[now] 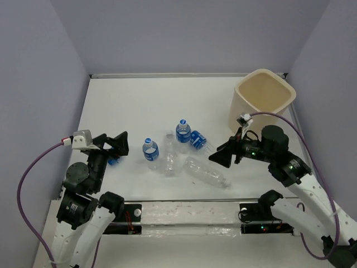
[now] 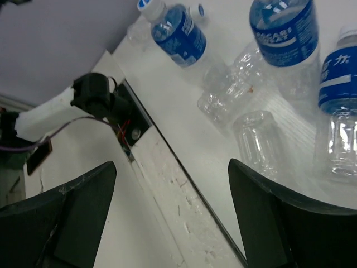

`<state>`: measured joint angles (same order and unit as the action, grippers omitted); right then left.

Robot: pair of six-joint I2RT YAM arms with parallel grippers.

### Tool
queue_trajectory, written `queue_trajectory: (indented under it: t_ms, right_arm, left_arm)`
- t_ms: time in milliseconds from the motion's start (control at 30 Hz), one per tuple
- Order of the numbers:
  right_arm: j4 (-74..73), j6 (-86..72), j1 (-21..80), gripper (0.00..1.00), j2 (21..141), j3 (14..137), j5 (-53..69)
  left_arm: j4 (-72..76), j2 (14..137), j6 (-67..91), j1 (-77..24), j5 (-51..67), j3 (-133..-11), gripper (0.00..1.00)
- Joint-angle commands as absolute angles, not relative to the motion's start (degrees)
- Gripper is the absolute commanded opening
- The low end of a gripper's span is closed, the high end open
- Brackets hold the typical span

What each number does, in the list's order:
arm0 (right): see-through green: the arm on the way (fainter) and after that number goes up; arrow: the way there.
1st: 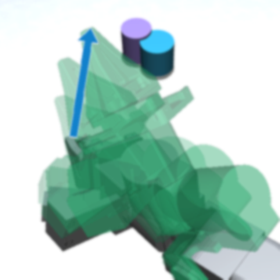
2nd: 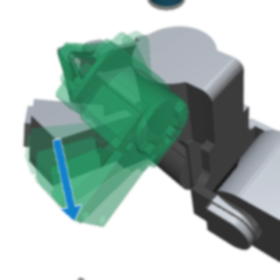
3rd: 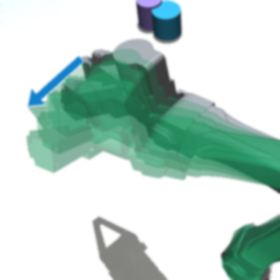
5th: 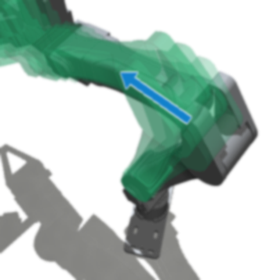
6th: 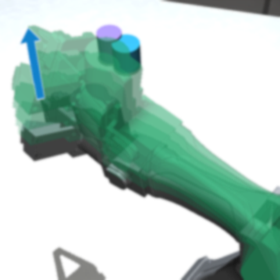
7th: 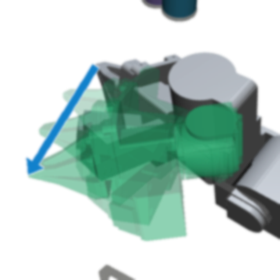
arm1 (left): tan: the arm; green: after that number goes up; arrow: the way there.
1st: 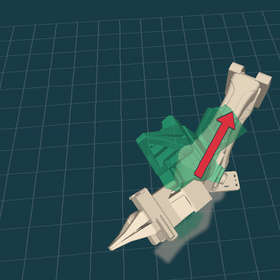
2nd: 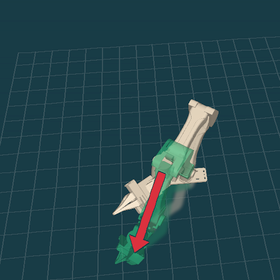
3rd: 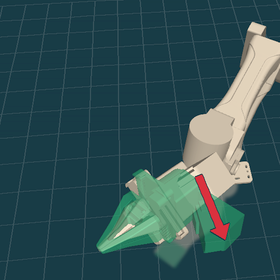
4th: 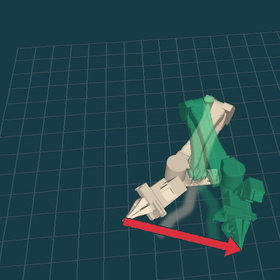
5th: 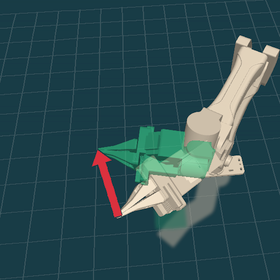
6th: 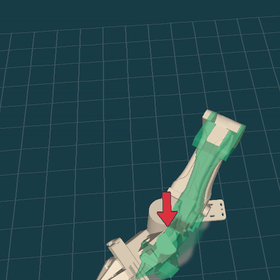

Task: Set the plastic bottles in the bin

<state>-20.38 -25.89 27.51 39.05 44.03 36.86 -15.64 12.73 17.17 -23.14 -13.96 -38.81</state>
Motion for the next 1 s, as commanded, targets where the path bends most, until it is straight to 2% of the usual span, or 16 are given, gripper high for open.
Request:
queue_trajectory:
  t_ms: [0, 467, 967]
  right_arm:
    - [-19.0, -22.2, 43.0, 0.87, 47.6, 45.1, 18.1]
    - [-20.3, -17.3, 61.9, 0.88, 67.5, 51.3, -11.6]
    - [-19.3, -13.0, 65.3, 0.90, 80.3, 52.8, -26.0]
  left_arm:
    - [-12.7, 13.8, 15.5, -22.4, -10.9, -39.6, 0.99]
    - [-11.9, 13.1, 16.1, -22.4, -9.5, -38.3, 0.99]
    - [-11.4, 15.0, 16.3, -22.5, -7.5, -38.1, 0.99]
